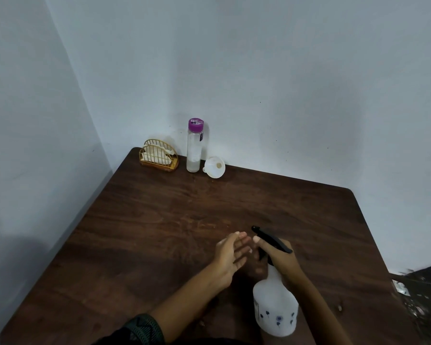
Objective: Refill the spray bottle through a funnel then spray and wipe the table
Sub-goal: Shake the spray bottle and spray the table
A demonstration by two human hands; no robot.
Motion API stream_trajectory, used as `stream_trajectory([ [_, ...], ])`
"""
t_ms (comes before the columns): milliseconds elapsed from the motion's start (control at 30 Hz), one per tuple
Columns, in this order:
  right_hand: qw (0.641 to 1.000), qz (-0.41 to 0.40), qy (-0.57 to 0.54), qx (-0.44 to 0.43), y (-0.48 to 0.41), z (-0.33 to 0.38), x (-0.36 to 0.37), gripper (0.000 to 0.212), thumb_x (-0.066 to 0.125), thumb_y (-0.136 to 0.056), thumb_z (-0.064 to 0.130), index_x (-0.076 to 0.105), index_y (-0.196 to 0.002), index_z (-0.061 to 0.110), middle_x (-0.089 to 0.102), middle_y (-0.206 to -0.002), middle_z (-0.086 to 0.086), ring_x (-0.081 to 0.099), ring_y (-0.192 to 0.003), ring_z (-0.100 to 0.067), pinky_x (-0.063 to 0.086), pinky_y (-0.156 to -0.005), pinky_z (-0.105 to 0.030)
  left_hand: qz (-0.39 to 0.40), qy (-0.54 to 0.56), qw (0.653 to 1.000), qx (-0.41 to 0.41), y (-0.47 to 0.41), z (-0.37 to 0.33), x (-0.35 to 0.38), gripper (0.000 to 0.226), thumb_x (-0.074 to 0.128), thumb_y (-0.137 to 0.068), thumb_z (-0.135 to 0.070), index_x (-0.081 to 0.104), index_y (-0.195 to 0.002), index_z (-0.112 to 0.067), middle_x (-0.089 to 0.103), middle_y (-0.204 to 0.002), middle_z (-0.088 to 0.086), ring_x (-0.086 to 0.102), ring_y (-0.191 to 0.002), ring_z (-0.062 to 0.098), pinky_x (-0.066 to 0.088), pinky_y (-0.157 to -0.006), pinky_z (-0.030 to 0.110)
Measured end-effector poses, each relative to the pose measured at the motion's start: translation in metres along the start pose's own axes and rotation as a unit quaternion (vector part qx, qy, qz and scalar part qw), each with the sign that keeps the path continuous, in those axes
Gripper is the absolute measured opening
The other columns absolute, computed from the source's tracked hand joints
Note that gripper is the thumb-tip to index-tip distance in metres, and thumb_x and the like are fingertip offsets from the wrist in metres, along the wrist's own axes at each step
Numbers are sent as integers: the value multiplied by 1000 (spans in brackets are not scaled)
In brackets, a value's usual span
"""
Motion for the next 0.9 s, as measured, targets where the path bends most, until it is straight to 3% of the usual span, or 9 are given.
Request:
stream_trajectory([
  [67, 997, 68, -16, 13, 2, 0, 5, 26, 75, -75, 16, 70, -97, 5, 70, -84, -16, 67, -76, -27, 55, -55, -34, 13, 6, 1000, 9, 1, -3, 2, 19, 53, -94, -24, 68, -100, -14, 71, -100, 3, 66, -92, 16, 50, -80, 29],
  [133, 995, 95, -20, 4, 1, 1, 9, 28, 79, -69, 12, 72, -95, 6, 70, -86, -17, 67, -77, -28, 56, -56, -35, 22, 1, 1000, 16, 3, -4, 4, 17, 58, -92, -25, 69, -97, -13, 72, -94, 2, 67, -86, 13, 52, -75, 27],
  [300, 999, 8, -42, -24, -4, -7, 9, 5, 67, -81, -4, 67, -85, -4, 58, -56, -8, 53, -56, -21, 45, -47, -23, 46, 7, 999, 5, 2, 2, 9, 21, 63, -88, -28, 71, -97, -12, 73, -92, 4, 67, -88, 16, 52, -82, 31],
  [433, 996, 80, -24, -8, 2, -1, 19, 5, 65, -82, -2, 65, -87, -4, 64, -61, -6, 61, -54, -14, 44, -42, -19, 51, 11, 999, 11, 3, 0, 9, 17, 67, -85, -25, 69, -91, -10, 70, -74, 4, 67, -61, 11, 53, -56, 24],
  [567, 993, 114, -4, -6, 4, 2, 23, 13, 66, -81, -1, 63, -89, -11, 62, -70, -17, 61, -61, -22, 43, -41, -23, 103, -24, 994, 29, 3, -6, 15, 23, 65, -83, -29, 68, -99, -13, 61, -67, -1, 56, -56, 7, 42, -52, 21],
  [667, 992, 108, -72, -5, 6, 5, 22, 5, 64, -78, -8, 63, -83, -9, 60, -64, -19, 61, -55, -22, 47, -42, -21, 184, -35, 982, 37, 7, -12, 23, 36, 62, -79, -32, 67, -112, -20, 64, -90, -3, 51, -65, 4, 33, -55, 20],
  [733, 991, 110, -76, -6, 3, 6, 19, 14, 73, -71, 0, 66, -81, -6, 60, -66, -21, 60, -56, -25, 46, -41, -24, 203, -27, 978, 39, 8, -13, 25, 35, 66, -80, -32, 67, -112, -19, 63, -104, -4, 52, -75, 6, 32, -60, 21],
  [833, 991, 127, -50, -5, 2, 4, 20, 29, 80, -60, 17, 69, -81, 0, 61, -69, -21, 59, -60, -27, 44, -40, -26, 185, -6, 982, 32, 5, -9, 23, 51, 74, -71, -44, 61, -109, -14, 57, -82, -2, 50, -70, 8, 35, -58, 20],
  [900, 989, 139, -53, -12, 3, 6, 23, 28, 79, -60, 19, 69, -80, 1, 62, -68, -19, 59, -59, -25, 44, -40, -25, 181, -4, 983, 38, 4, -11, 21, 46, 73, -74, -40, 61, -109, -14, 55, -74, -2, 49, -65, 8, 35, -55, 20],
])
Point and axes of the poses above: each hand's wrist, its own y-axis away from the middle knuckle, its own x-axis out of the palm, z = x × y, the point moved 7 cm from there along -y, towards the middle knuckle
